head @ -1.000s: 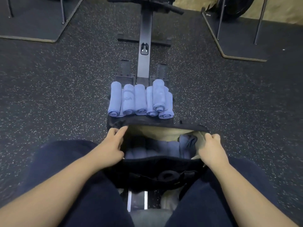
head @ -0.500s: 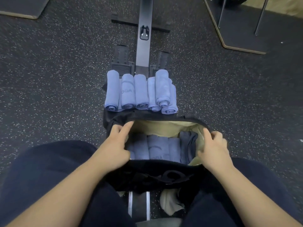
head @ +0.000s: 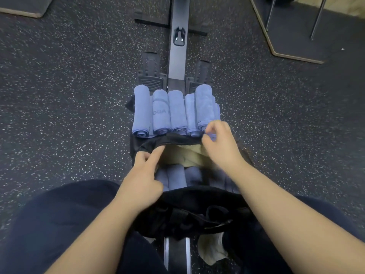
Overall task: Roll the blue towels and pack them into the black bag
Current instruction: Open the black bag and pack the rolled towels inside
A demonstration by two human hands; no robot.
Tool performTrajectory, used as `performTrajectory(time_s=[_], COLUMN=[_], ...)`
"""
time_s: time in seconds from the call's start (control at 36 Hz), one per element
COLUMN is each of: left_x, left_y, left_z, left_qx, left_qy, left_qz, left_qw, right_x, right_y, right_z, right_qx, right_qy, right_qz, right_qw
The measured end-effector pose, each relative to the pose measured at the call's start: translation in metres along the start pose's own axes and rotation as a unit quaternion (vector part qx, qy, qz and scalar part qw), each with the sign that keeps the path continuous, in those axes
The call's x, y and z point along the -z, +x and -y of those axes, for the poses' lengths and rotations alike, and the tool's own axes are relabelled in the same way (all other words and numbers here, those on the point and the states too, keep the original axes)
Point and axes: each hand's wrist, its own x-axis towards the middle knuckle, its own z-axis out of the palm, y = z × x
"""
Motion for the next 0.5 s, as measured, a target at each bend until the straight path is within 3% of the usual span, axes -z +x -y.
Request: performTrajectory(time_s=[0.28, 0.5], left_x=[0.0, 0.001], left_y=[0.01, 0.01], left_z=[0.005, 0.004], left_qx=[0.021, 0.021], left_qy=[-0.019, -0.024], left_qz=[-0.012, -0.001], left_qw=[1.0, 0.999], right_x=[-0.031, -0.048], right_y=[0.083, 0.117], right_z=[-0.032, -0.041], right_qx=[-0.18, -0.251], right_qy=[-0.102, -0.032], right_qz=[0.08, 0.029], right_qw=[0.975, 0.967])
